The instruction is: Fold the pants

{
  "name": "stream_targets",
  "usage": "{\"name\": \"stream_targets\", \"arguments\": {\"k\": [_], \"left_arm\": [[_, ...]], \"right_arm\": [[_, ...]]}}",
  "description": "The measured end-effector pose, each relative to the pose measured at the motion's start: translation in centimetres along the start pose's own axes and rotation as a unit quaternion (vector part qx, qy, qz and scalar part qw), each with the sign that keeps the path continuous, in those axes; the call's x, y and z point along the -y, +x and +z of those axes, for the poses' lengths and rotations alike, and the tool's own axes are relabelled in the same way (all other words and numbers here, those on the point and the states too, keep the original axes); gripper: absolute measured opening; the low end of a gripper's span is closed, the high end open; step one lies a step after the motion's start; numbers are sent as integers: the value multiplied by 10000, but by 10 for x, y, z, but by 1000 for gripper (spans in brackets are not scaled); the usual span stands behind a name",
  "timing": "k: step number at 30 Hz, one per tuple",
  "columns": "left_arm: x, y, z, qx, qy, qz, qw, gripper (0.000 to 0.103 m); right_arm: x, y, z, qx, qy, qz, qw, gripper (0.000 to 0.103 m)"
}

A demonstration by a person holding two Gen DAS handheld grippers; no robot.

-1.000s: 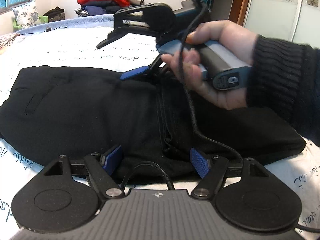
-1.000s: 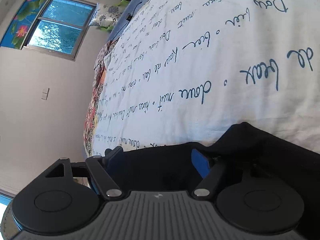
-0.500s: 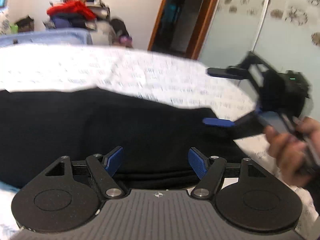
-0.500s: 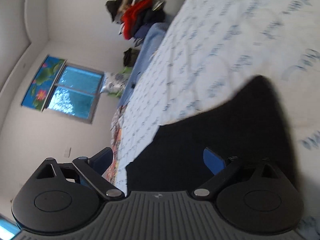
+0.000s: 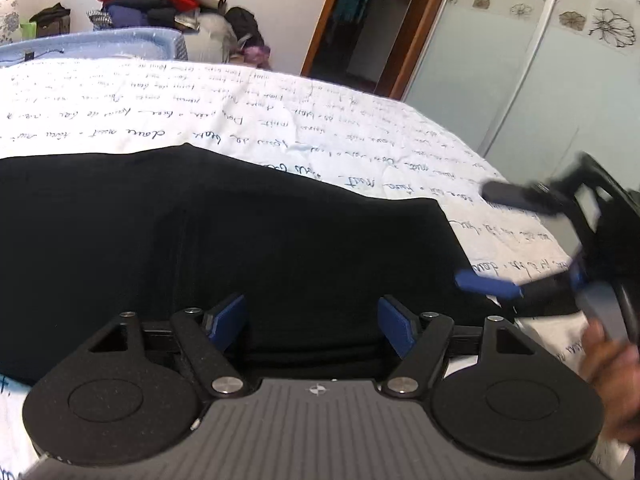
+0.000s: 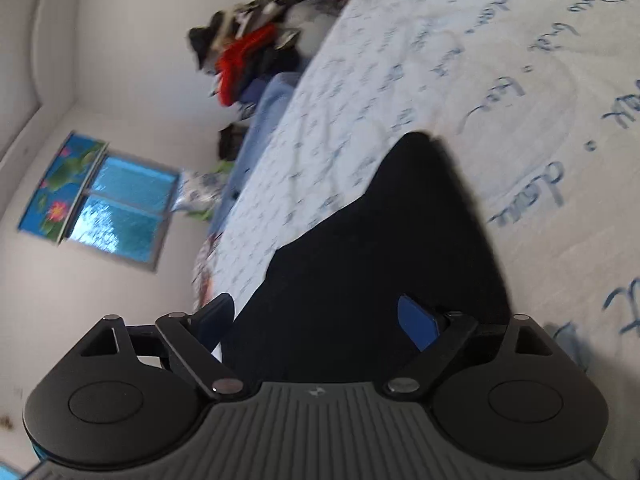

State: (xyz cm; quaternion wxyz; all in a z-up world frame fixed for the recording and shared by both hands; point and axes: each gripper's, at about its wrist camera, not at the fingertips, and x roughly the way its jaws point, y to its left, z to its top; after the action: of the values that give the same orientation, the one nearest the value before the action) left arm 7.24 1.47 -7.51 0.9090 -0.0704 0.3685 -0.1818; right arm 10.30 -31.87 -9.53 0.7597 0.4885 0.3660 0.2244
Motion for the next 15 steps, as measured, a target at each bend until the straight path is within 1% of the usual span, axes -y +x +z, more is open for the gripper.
{"name": "stream_targets", "arguments": {"k": [1, 2, 3, 4, 5, 6, 8, 9, 10, 12, 13, 14, 15], "left_arm": [[-3, 9, 0, -182, -118, 54, 9998, 76], [-6, 13, -3, -145, -116, 39, 9998, 77], [-4, 12, -7, 38, 60, 58, 10000, 78], [-1, 13, -9, 45, 268, 98, 9996, 78], [2, 11, -10, 58, 419, 171, 9990, 78], [3, 7, -10, 57, 457, 229, 9987, 78], [-1, -5, -10, 61, 313, 347, 9989, 78], [-5, -16, -10, 128, 218, 358, 9990, 78], [-10, -28, -11, 246, 114, 364, 9990, 78], [-25, -55, -14, 475, -64, 576, 9972, 85], [-33, -67, -17, 557, -143, 741, 9956, 86], [-42, -78, -18, 584, -211, 944, 9936, 88], [-53, -87, -20, 555, -285, 1202, 9908, 88]], "right_arm": [[0, 2, -4, -33, -71, -104, 9999, 96], [3, 4, -8, -53, -131, -286, 9995, 95], [11, 6, -10, -62, -142, -302, 9994, 95], [18, 1, -13, 93, -90, -52, 9999, 95], [22, -4, -13, 170, 88, 50, 9998, 95], [22, -7, -11, 168, 223, 33, 9996, 95], [13, -10, -8, 166, 287, -152, 9993, 97], [5, -11, -9, 180, 160, -175, 9996, 97], [-7, -10, -11, 176, -81, -160, 9997, 97], [-32, -5, -18, 158, -707, -300, 9969, 97], [-48, 2, -23, 120, -1109, -435, 9928, 97], [-65, 10, -29, 82, -1576, -586, 9857, 97], [-82, 22, -39, 50, -2074, -750, 9754, 97]]}}
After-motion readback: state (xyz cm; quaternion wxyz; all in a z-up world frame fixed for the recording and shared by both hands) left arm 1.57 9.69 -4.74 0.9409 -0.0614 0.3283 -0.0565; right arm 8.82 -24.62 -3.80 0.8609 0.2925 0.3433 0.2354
